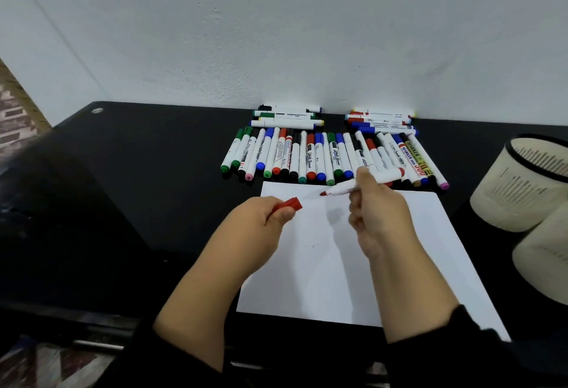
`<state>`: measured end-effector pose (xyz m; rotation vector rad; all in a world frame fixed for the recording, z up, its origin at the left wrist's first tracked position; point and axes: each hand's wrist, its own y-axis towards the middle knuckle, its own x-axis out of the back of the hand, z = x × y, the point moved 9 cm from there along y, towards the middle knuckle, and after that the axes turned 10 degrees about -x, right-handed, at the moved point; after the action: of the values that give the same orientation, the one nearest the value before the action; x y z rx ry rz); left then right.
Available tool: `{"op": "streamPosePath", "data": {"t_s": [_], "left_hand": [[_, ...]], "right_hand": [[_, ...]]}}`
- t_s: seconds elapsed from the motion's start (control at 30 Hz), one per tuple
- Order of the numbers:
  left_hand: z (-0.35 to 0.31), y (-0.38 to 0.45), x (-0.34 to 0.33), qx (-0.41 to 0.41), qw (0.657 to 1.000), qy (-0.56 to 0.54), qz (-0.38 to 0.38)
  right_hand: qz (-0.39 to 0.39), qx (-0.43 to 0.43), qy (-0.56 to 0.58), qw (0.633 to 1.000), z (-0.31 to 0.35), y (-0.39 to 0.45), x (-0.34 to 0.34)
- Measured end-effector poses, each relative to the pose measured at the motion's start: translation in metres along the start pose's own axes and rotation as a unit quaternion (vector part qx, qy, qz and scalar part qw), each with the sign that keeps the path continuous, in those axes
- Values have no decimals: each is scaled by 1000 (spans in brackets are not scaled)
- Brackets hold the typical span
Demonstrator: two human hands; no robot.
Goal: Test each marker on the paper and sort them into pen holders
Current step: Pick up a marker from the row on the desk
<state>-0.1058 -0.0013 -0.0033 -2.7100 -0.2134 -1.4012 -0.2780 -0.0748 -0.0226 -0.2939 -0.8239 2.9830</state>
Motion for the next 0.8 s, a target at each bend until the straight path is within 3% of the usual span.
{"op": "streamPosePath", "data": {"t_s": [0.2,0.57,0.8], "left_hand": [[26,0,24,30,993,-5,-110],[62,3,35,87,986,-66,-125],[78,4,44,99,974,-108,-171]], "right_hand": [[14,16,10,1000,5,-4,-3],[86,90,-136,983,27,6,-76],[4,186,-214,959,14,24,-86]]}}
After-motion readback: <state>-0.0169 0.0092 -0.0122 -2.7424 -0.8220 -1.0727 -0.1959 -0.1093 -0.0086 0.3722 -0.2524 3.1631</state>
